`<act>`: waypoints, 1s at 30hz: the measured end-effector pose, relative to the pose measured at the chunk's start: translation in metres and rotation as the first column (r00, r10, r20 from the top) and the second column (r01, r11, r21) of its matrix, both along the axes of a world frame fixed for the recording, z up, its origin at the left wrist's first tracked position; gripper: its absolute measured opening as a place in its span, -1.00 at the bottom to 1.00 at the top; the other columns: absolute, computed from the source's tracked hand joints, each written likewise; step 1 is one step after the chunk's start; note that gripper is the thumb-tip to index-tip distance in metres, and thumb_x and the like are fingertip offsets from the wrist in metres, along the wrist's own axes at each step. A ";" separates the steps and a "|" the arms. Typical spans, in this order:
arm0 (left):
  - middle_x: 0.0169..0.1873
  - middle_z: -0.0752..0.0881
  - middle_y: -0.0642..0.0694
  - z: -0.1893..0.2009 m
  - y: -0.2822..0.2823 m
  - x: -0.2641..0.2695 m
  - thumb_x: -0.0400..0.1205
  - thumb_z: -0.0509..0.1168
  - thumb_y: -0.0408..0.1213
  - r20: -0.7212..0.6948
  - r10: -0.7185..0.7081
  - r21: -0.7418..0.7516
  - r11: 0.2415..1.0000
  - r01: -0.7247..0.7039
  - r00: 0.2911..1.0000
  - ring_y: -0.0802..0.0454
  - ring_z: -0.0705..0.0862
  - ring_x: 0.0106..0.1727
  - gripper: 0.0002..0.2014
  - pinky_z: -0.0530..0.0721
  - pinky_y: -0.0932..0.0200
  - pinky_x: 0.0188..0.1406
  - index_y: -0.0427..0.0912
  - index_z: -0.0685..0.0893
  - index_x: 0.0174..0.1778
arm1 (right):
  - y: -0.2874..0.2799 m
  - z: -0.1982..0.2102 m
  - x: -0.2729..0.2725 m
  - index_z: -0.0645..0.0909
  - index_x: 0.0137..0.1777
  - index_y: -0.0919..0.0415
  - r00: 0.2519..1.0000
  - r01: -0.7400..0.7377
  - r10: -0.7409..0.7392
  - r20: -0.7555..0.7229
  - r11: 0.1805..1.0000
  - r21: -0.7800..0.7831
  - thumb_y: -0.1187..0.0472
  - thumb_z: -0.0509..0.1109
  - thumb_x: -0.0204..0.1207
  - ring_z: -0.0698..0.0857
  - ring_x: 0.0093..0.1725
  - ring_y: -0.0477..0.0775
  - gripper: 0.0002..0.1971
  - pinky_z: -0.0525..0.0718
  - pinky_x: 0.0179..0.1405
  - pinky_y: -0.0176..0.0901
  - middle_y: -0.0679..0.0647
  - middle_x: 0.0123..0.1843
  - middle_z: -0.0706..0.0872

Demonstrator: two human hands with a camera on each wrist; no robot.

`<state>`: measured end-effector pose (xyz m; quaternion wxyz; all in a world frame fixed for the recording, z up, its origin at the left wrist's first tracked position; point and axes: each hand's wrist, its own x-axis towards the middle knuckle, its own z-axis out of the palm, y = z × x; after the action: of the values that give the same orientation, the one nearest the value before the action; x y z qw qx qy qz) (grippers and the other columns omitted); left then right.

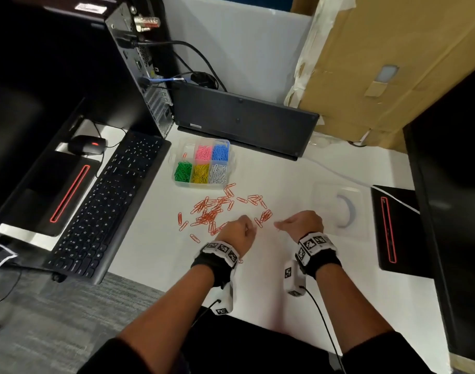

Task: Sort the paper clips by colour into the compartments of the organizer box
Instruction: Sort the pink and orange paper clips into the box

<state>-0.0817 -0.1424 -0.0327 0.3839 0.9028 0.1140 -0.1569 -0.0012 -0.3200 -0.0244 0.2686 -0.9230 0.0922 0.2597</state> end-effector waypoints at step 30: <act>-0.10 0.73 -0.12 0.050 0.173 0.171 0.60 0.30 -0.31 0.045 0.210 0.214 0.953 -0.215 0.977 -0.06 0.71 -0.13 -0.84 0.68 0.16 -0.21 -0.04 0.70 0.04 | 0.168 0.054 0.115 0.49 -0.24 0.16 0.928 -0.262 0.357 -0.110 0.831 0.491 0.15 0.33 0.67 0.37 -0.52 -0.07 -0.76 0.38 -0.56 -0.20 0.05 -0.40 0.48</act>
<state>0.0889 0.0303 0.0177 0.2985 0.9235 0.2227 -0.0917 0.1136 -0.1520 0.0299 0.4270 -0.8028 -0.0984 0.4044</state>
